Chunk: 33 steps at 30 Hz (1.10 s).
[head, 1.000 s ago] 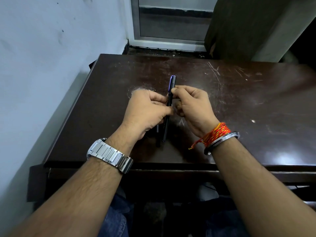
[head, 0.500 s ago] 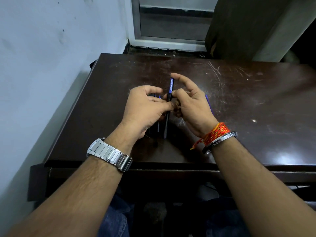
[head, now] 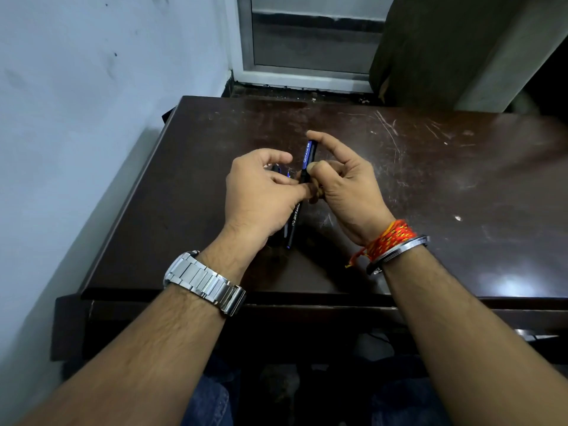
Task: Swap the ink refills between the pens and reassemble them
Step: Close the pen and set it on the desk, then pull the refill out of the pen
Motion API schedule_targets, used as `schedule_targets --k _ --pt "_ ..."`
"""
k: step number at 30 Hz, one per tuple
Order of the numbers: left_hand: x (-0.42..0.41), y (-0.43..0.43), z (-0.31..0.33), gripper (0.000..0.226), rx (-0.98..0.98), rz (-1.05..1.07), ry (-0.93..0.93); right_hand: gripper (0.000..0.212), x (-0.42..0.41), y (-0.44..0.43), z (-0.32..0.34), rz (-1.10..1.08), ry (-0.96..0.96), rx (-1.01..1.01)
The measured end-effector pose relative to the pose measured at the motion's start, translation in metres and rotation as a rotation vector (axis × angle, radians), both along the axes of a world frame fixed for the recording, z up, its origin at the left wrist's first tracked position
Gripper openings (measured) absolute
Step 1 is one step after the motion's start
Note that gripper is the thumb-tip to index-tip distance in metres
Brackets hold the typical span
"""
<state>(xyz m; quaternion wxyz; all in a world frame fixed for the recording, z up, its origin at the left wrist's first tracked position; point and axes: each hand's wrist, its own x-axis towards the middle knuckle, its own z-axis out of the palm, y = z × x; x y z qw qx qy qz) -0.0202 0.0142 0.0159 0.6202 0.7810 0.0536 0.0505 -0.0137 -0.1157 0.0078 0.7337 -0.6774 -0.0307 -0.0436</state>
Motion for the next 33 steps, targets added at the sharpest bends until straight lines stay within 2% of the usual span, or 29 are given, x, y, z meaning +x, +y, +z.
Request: schedule_targets --k 16,19,22,27,30,33 --pt "0.005 0.005 -0.003 0.055 -0.039 -0.006 -0.011 0.044 -0.003 0.003 0.003 0.025 0.003 0.038" --pt "0.011 0.007 -0.006 0.047 -0.035 0.045 -0.049 0.036 -0.006 0.003 0.0 -0.005 0.085 0.05" --pt "0.013 0.007 -0.01 0.04 0.015 0.041 -0.077 0.016 -0.009 0.003 0.0 -0.043 0.142 -0.04" --pt "0.009 0.003 -0.011 0.047 0.099 -0.032 -0.09 0.018 -0.01 0.0 0.001 -0.108 0.158 -0.062" --pt "0.007 0.001 -0.009 0.062 0.107 -0.093 -0.053 0.016 -0.008 -0.006 0.0 -0.196 0.178 -0.164" --pt "0.007 0.003 -0.007 0.07 0.122 -0.056 -0.023 0.017 -0.003 -0.027 -0.001 -0.405 0.178 -0.511"
